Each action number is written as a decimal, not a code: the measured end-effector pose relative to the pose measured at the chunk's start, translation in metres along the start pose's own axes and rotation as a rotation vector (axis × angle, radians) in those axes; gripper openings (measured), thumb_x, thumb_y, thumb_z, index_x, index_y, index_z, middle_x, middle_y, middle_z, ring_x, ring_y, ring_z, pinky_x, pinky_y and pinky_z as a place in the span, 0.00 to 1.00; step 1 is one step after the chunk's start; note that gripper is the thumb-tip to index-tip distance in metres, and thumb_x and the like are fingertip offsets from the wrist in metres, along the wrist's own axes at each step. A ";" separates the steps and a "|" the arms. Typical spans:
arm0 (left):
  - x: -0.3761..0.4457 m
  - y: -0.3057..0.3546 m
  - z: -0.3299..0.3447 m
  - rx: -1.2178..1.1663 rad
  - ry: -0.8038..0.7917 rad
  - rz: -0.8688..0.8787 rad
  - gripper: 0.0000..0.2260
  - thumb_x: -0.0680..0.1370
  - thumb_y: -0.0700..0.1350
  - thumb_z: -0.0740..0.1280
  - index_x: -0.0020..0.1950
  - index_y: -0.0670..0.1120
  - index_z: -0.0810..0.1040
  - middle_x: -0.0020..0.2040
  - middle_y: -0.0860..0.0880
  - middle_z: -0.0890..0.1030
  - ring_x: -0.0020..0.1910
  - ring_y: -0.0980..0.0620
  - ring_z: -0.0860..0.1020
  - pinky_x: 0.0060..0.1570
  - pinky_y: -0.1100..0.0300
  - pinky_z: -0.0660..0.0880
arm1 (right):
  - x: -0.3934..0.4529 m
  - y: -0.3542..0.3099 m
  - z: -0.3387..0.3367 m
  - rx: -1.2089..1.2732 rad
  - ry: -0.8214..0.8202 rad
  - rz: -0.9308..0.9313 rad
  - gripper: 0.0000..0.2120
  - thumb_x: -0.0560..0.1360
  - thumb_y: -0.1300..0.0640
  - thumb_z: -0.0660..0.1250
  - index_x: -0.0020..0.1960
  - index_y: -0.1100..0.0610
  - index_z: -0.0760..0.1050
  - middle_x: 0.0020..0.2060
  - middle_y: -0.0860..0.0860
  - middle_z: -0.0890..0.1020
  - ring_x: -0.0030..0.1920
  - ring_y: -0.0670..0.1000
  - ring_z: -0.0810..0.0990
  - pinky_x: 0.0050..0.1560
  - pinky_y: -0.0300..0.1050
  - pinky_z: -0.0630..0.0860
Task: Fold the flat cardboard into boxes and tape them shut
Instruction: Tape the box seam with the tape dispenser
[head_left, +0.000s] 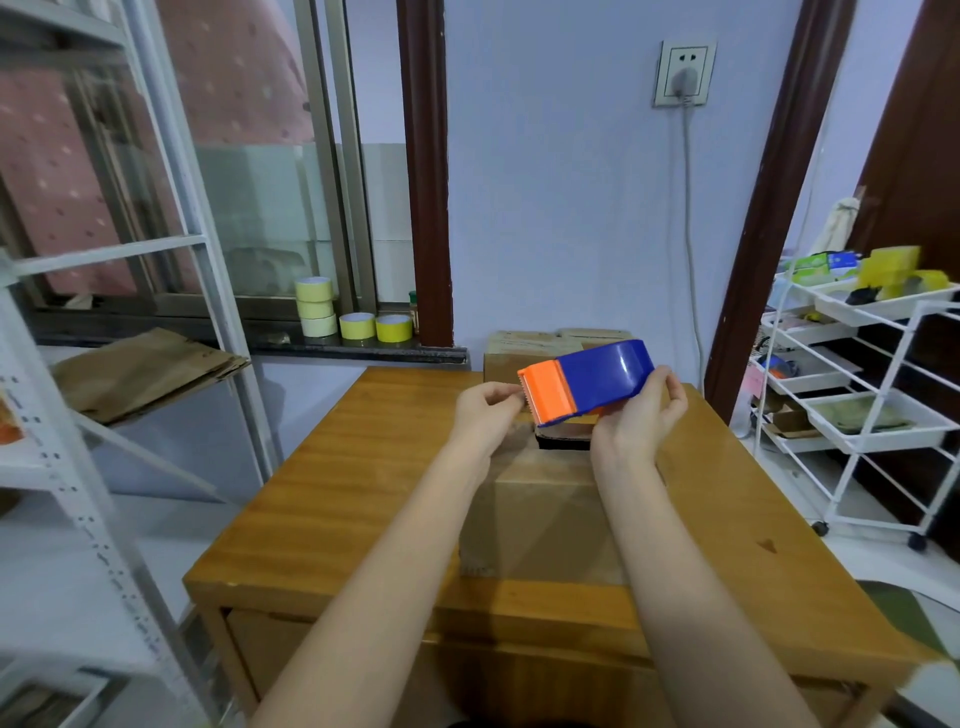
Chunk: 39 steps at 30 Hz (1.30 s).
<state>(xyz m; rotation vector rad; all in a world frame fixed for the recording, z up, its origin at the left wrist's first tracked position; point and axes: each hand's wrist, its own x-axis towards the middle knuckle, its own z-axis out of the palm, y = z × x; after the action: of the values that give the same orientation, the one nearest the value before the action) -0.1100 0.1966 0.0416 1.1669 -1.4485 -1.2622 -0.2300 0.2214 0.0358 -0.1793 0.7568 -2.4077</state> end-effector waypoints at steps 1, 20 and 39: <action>-0.001 0.001 0.000 -0.004 0.009 -0.002 0.08 0.81 0.43 0.62 0.56 0.44 0.79 0.45 0.54 0.78 0.41 0.61 0.73 0.34 0.67 0.65 | 0.001 0.001 0.001 -0.004 -0.035 -0.020 0.08 0.81 0.53 0.60 0.59 0.51 0.66 0.49 0.49 0.76 0.42 0.45 0.77 0.34 0.35 0.75; -0.003 -0.008 -0.020 -0.465 0.204 -0.054 0.08 0.81 0.37 0.60 0.43 0.43 0.75 0.35 0.47 0.78 0.33 0.53 0.75 0.34 0.63 0.72 | -0.030 0.020 0.009 -0.737 -0.652 -0.435 0.28 0.77 0.53 0.67 0.72 0.49 0.57 0.60 0.55 0.71 0.51 0.41 0.75 0.46 0.26 0.72; 0.005 -0.018 -0.017 0.012 0.186 0.093 0.10 0.81 0.38 0.58 0.42 0.42 0.73 0.33 0.49 0.74 0.32 0.53 0.69 0.35 0.60 0.67 | -0.021 0.021 0.007 -0.682 -0.524 -0.434 0.28 0.76 0.68 0.63 0.71 0.58 0.54 0.46 0.43 0.71 0.40 0.35 0.75 0.41 0.28 0.72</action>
<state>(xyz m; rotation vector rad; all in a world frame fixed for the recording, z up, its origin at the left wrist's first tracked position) -0.0921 0.1873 0.0255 1.1787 -1.3579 -1.0541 -0.2000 0.2168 0.0312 -1.3003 1.3392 -2.2013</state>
